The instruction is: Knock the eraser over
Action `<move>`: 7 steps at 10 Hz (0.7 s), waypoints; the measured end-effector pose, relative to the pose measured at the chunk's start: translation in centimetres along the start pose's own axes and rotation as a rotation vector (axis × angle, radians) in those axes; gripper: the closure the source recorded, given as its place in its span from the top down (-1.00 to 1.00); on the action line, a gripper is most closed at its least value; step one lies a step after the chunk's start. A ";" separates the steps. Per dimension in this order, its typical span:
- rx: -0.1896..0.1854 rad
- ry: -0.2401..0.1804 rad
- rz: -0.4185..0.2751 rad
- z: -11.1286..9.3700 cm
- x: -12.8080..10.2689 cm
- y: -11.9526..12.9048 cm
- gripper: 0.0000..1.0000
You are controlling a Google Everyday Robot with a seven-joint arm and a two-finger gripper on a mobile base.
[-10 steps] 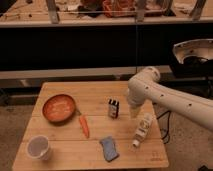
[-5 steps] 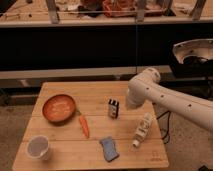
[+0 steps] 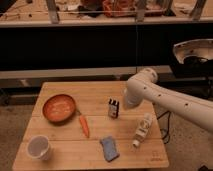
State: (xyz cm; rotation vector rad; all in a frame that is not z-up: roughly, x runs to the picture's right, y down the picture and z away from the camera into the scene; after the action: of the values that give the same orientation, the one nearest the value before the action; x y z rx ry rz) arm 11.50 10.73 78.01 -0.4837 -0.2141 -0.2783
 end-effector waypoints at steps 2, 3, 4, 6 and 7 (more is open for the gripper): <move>-0.001 -0.009 -0.012 0.1 -0.2 -0.1 -0.93; -0.002 -0.018 -0.024 0.3 -0.7 -0.4 -0.93; -0.004 -0.026 -0.033 0.5 -0.9 -0.6 -0.93; -0.004 -0.036 -0.047 0.7 -1.1 -0.8 -0.93; -0.005 -0.042 -0.054 0.9 -1.1 -0.8 -0.93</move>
State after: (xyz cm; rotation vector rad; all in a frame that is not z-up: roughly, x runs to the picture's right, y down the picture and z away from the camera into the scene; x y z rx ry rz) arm 10.05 10.68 78.82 -0.4901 -0.2678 -0.3213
